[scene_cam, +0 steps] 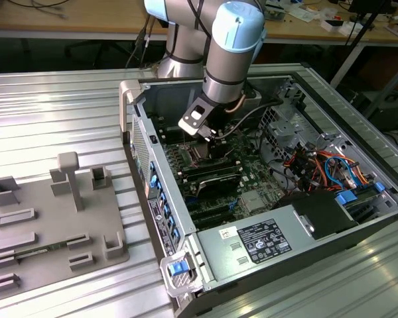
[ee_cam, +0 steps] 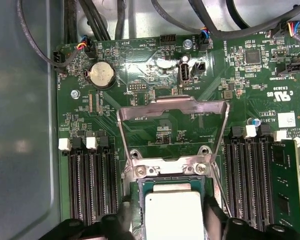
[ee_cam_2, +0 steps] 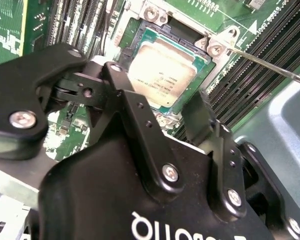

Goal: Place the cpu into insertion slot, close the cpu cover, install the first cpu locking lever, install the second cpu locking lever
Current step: 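Place the cpu into insertion slot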

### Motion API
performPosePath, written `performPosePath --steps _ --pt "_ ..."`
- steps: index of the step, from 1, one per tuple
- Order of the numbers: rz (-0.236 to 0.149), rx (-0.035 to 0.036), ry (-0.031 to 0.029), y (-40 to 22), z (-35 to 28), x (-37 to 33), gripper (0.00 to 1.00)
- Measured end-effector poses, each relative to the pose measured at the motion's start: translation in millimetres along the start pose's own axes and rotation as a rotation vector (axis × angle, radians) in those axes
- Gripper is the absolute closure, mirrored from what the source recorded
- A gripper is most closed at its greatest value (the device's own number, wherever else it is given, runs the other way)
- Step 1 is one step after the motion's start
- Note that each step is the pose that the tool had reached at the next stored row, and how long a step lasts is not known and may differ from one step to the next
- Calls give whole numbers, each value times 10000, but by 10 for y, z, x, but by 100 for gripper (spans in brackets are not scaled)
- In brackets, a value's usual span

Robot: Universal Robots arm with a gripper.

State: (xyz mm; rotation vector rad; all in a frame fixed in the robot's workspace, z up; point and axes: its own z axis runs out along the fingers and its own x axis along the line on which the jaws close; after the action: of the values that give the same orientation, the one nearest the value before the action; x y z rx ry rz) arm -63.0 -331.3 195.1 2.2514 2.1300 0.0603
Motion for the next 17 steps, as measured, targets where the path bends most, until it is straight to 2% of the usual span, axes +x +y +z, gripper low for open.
performPosePath --steps 12,14,15,17 --pt "22 4 -7 0 -3 -1 30" --pt "22 8 -12 0 -5 -2 31" --pt "22 8 -10 2 -4 -2 37" --pt "38 5 -8 7 -3 -1 37"
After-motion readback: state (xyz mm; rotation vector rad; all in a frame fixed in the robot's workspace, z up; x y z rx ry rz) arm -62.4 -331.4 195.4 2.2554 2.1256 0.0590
